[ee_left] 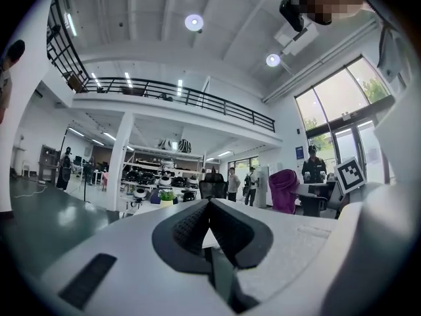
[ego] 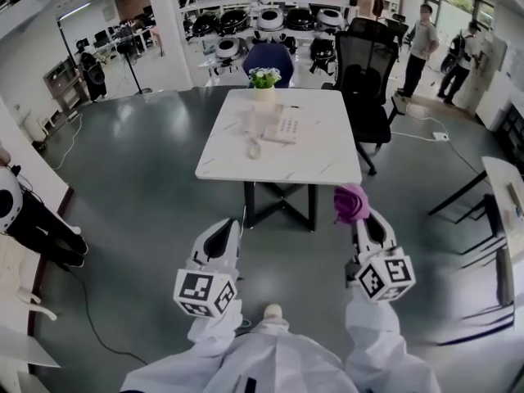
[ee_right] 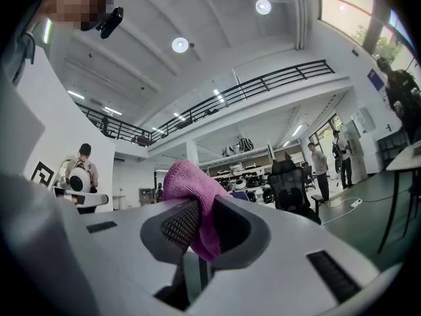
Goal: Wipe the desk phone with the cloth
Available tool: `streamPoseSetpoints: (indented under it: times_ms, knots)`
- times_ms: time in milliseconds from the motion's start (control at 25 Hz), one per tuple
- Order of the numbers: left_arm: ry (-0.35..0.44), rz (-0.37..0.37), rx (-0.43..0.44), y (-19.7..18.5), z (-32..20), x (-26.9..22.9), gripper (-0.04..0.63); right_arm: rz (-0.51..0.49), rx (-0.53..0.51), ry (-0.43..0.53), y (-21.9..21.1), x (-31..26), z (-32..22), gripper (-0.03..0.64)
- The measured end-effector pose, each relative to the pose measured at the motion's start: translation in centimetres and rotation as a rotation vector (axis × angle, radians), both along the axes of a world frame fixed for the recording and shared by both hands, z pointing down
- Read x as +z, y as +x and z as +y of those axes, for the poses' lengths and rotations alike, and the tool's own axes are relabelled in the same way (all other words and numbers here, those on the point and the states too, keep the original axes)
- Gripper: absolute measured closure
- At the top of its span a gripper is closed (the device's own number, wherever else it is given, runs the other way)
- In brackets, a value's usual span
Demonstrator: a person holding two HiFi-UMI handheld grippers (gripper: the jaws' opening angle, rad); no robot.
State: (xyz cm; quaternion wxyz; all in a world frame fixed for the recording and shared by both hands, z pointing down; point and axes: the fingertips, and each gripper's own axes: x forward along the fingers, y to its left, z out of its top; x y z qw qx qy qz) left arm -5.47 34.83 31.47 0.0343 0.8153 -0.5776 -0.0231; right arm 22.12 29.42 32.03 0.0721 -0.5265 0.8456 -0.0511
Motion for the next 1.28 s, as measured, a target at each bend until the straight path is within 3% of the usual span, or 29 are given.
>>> streamPoseSetpoints:
  times_ms: [520, 1280]
  knots:
    - [-0.019, 0.015, 0.057, -1.6, -10.1, 1.3, 0.597, 0.009, 0.020, -0.029, -2.7, 1.2, -9.1, 0.580]
    - [-0.051, 0.013, 0.060, -4.2, -18.9, 3.8, 0.597, 0.003, 0.026, -0.080, -5.6, 4.2, -18.7, 0.580]
